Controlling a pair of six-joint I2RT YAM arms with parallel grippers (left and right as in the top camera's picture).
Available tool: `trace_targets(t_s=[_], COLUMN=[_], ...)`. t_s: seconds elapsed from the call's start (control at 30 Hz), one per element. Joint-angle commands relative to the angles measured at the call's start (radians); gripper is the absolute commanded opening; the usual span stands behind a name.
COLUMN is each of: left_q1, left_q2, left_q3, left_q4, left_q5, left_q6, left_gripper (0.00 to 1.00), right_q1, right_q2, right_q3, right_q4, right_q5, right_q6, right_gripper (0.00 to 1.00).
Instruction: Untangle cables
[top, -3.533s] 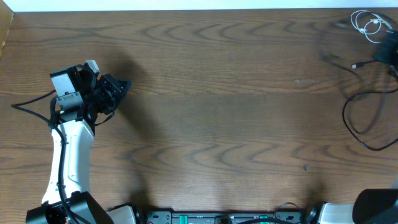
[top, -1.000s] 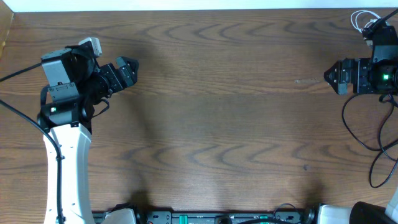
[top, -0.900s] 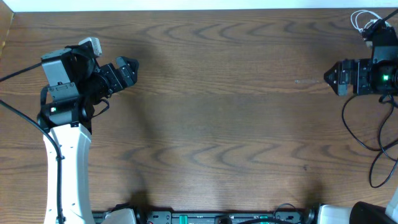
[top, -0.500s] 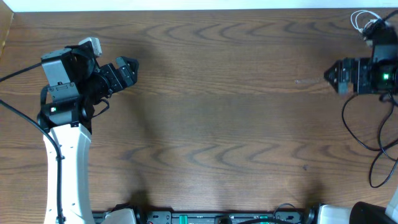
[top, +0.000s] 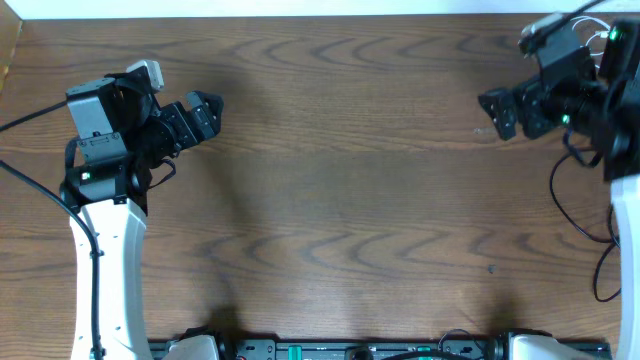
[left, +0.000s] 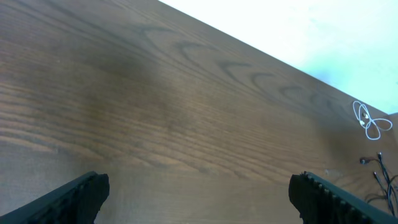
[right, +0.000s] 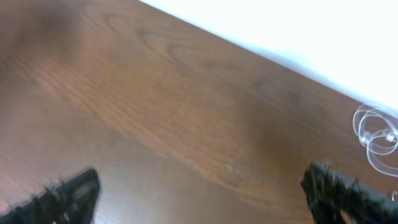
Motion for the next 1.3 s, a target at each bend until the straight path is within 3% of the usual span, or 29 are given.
trace_targets(t_s=[0.0, 0.13, 0.2, 0.27, 0.5, 0.9, 1.1, 1.27], left_q1=[-0.001, -0.001, -0.001, -0.001, -0.001, -0.001, -0.001, -0.001], left_q2=[0.003, 0.003, 0.003, 0.003, 0.003, 0.003, 0.003, 0.003], left_q3=[0.009, 0.009, 0.009, 0.009, 0.009, 0.009, 0.009, 0.009], left_q4=[0.0, 0.0, 0.0, 0.0, 0.0, 0.0, 0.0, 0.0], left_q5=[-0.01, -0.01, -0.01, -0.01, -0.01, -0.01, -0.01, -0.01], left_q6=[0.016, 0.016, 0.016, 0.016, 0.016, 0.016, 0.016, 0.016], left_gripper=[0.98, 0.98, 0.98, 0.98, 0.98, 0.98, 0.98, 0.98], right_q1=[0.003, 0.002, 0.002, 0.002, 0.004, 0.051, 0.051, 0.053], right_q2=[-0.126, -0.287, -0.461, -0.551, -0.818, -1.149, -1.278, -1.342], right_q3=[-0.186, -0.446, -0.697, -0.82, -1.144, -1.461, -1.543, -1.542], right_q4=[0.094, 0.308, 0.533, 0.641, 0.863, 0.993, 0.983, 0.88], right_q5=[-0.002, 0.001, 0.001, 0.001, 0.005, 0.004, -0.003, -0.007], right_q6=[-0.039, -0.063, -0.09, -0.09, -0.091, -0.101, -0.101, -0.098], right_gripper=[0.99, 0.99, 0.99, 0.99, 0.99, 0.99, 0.99, 0.99])
